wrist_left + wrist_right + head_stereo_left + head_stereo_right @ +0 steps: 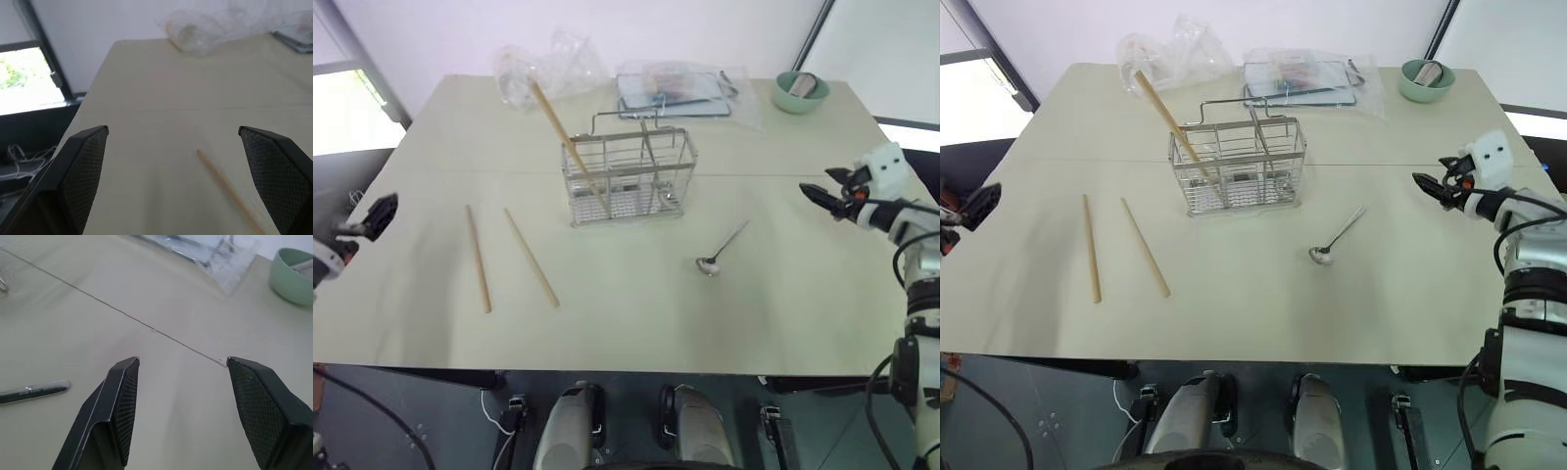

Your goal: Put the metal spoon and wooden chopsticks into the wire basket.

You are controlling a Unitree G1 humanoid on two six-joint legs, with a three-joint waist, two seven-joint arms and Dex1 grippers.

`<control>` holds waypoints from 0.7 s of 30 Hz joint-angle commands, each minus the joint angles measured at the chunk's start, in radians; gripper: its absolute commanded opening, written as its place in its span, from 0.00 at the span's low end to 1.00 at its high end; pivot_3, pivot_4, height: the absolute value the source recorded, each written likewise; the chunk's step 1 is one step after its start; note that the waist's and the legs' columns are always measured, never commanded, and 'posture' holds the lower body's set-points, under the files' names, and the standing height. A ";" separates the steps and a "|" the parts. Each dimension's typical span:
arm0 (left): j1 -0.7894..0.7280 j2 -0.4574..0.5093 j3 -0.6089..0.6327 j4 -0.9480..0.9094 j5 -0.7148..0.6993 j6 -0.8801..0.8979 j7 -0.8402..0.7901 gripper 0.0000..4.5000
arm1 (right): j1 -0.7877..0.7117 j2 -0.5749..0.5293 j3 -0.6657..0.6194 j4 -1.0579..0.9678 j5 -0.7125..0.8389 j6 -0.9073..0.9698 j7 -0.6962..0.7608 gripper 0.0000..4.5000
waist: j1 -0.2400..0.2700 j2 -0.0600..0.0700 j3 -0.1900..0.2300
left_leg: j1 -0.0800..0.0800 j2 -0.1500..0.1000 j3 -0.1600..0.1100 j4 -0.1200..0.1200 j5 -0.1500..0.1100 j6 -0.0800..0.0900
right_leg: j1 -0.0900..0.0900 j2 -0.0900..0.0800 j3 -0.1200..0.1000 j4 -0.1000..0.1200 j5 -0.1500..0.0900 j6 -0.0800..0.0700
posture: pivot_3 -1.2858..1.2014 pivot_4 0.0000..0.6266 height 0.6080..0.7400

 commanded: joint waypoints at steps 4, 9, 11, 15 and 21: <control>-0.168 0.085 -0.257 -0.299 -0.262 0.159 -0.146 0.99 | -0.232 -0.035 0.157 0.054 -0.088 -0.097 0.340 0.65 | -0.001 0.003 0.005 | 0.000 0.000 0.001 0.001 0.000 0.000 | 0.000 0.000 0.001 0.000 0.001 0.001 | 0.52 0.24 0.73; -0.359 0.068 -0.469 -0.322 -0.349 0.258 -0.187 0.99 | -0.354 0.006 0.325 0.105 -0.190 -0.270 0.616 0.65 | -0.016 0.004 0.005 | 0.002 0.000 0.002 0.000 0.003 0.001 | 0.002 0.001 0.003 0.000 0.003 0.004 | 0.52 0.24 0.73; -0.434 0.052 -0.565 -0.302 -0.345 0.282 -0.217 0.99 | -0.388 0.041 0.404 0.109 -0.222 -0.356 0.692 0.65 | -0.018 0.004 0.006 | 0.003 0.000 0.002 -0.001 0.006 -0.003 | 0.002 0.002 0.003 0.001 0.002 0.004 | 0.52 0.24 0.73; -0.505 0.042 -0.644 -0.281 -0.360 0.310 -0.283 0.99 | -0.421 0.076 0.558 0.145 -0.273 -0.543 0.711 0.65 | -0.023 0.004 0.008 | 0.004 0.000 0.003 -0.001 0.006 -0.004 | 0.002 0.002 0.003 0.002 0.002 0.004 | 0.52 0.24 0.73; -0.517 0.026 -0.697 -0.262 -0.328 0.313 -0.311 0.99 | -0.460 0.152 0.631 0.256 -0.349 -0.665 0.710 0.65 | -0.020 0.003 0.008 | 0.004 0.000 0.002 0.000 0.007 -0.005 | 0.002 0.002 0.004 0.002 0.002 0.004 | 0.52 0.24 0.73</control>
